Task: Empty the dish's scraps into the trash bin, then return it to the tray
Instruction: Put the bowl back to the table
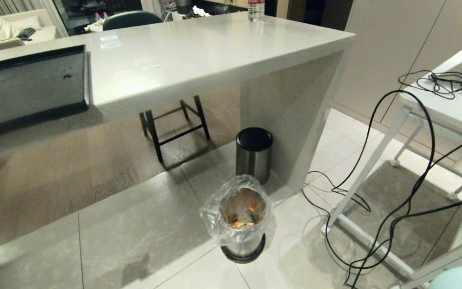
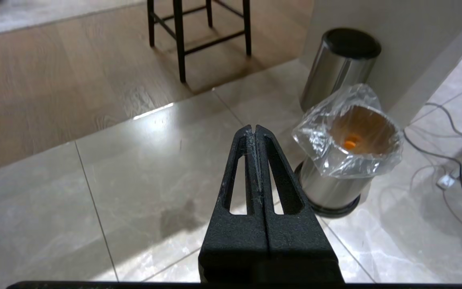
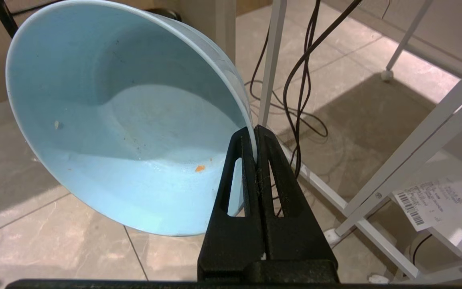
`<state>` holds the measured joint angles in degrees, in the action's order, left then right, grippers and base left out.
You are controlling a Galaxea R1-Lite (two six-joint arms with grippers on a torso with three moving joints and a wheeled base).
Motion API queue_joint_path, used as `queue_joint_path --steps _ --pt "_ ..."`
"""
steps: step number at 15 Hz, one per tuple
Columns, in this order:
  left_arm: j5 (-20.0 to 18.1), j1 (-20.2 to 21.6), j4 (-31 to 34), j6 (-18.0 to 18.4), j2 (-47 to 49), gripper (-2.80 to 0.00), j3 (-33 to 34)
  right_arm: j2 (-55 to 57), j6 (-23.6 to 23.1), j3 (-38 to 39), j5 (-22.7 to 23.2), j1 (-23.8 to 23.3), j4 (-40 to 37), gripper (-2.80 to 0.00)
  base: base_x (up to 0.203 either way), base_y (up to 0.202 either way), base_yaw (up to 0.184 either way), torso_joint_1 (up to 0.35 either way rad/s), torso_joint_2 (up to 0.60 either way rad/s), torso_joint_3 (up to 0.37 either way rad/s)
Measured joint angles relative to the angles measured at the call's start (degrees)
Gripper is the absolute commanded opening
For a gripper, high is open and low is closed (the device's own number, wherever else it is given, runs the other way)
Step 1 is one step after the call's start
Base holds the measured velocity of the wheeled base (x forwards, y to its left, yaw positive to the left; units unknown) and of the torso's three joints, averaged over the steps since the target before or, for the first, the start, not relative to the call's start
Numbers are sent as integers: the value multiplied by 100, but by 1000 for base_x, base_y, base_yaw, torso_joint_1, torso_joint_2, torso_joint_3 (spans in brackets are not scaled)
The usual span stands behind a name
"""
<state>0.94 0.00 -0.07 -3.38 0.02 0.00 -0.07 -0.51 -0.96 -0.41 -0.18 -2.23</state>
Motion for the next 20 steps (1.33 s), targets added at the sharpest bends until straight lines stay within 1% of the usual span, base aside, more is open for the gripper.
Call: queue_joint_path --steps 4,20 --pt "0 0 -2 -4 0 -280 0 0 0 0 -2 0 -1 -280 0 0 0 2 4 165" --pt "2 -2 -3 10 0 -280 0 0 69 0 0 0 15 -280 0 0 0 1 1 15"
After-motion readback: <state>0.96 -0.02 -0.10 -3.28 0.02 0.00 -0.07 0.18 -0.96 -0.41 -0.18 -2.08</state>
